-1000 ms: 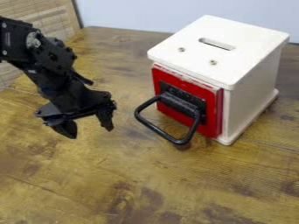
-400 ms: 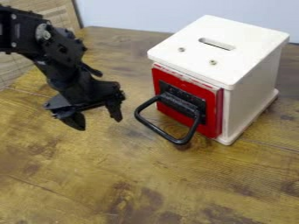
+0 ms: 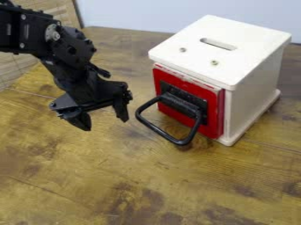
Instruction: Close the drawer
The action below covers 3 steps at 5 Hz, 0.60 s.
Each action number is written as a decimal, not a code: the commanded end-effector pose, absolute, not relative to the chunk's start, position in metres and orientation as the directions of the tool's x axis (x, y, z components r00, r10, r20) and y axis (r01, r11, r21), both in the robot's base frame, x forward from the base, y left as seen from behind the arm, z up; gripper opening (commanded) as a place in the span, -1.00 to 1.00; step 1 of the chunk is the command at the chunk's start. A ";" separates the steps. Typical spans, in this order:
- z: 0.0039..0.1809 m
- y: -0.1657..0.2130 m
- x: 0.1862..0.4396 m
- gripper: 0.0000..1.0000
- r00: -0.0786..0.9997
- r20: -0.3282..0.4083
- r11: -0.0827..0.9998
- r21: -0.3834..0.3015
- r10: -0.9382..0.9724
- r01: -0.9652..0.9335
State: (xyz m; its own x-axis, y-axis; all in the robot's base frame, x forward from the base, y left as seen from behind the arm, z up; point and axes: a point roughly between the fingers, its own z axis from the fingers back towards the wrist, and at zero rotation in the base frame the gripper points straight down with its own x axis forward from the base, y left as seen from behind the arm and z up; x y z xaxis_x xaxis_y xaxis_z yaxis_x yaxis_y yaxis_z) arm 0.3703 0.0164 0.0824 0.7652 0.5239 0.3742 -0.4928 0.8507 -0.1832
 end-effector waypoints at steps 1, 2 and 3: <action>0.101 0.030 0.376 1.00 0.729 0.412 0.835 -0.207 0.546 -0.509; 0.094 0.030 0.376 1.00 0.674 0.409 0.782 -0.207 0.615 -0.588; 0.089 0.030 0.376 1.00 0.674 0.408 0.782 -0.211 0.616 -0.587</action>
State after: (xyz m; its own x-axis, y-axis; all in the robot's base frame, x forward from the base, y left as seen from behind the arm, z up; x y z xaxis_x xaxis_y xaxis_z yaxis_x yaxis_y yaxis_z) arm 0.3714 0.0323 0.0739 0.6869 0.6244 0.3719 -0.6038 0.7751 -0.1861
